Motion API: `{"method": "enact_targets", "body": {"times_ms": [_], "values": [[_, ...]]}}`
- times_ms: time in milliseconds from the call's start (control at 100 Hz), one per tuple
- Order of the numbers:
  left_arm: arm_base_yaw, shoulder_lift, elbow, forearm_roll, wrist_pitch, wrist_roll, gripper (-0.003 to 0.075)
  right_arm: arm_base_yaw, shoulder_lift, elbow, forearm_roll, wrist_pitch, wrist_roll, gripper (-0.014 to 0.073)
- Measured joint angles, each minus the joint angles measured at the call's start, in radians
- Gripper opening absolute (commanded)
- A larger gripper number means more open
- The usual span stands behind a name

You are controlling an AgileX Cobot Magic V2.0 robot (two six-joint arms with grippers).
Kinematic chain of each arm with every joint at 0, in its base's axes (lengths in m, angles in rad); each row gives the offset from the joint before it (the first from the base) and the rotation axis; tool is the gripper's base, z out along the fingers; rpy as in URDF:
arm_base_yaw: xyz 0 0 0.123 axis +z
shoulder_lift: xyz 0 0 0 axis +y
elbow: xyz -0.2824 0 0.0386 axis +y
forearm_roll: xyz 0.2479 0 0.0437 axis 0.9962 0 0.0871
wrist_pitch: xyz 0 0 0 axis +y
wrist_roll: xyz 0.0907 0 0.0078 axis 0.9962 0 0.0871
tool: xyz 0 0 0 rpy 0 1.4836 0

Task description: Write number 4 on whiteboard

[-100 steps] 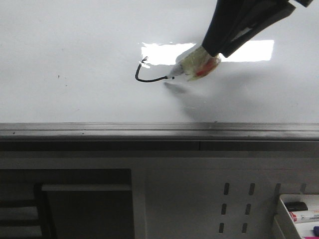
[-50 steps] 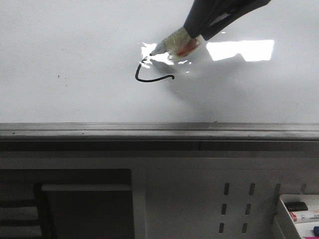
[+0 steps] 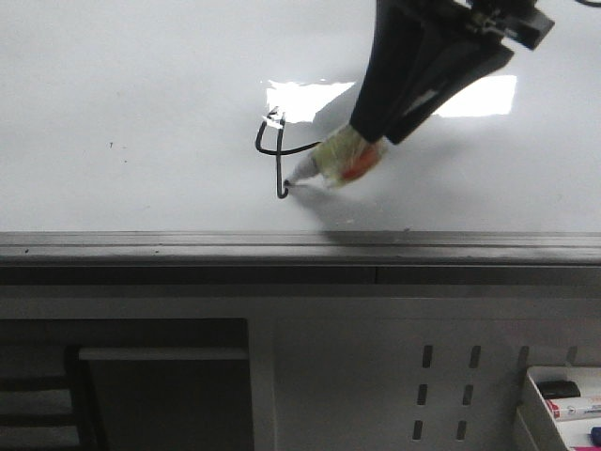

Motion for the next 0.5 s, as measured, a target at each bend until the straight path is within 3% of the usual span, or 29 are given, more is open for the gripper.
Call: {"method": "enact_targets", "body": {"times_ms": [230, 500], "values": [[0.0, 0.006, -0.035, -0.011, 0.073, 0.044, 0.0249, 0.0, -0.155, -0.024, 0.06, 0.028, -0.137, -0.005], [-0.011, 0.123, -0.113, -0.174, 0.31, 0.275, 0.0249, 0.0, -0.254, -0.019, 0.154, 0.153, -0.569, -0.005]]}}
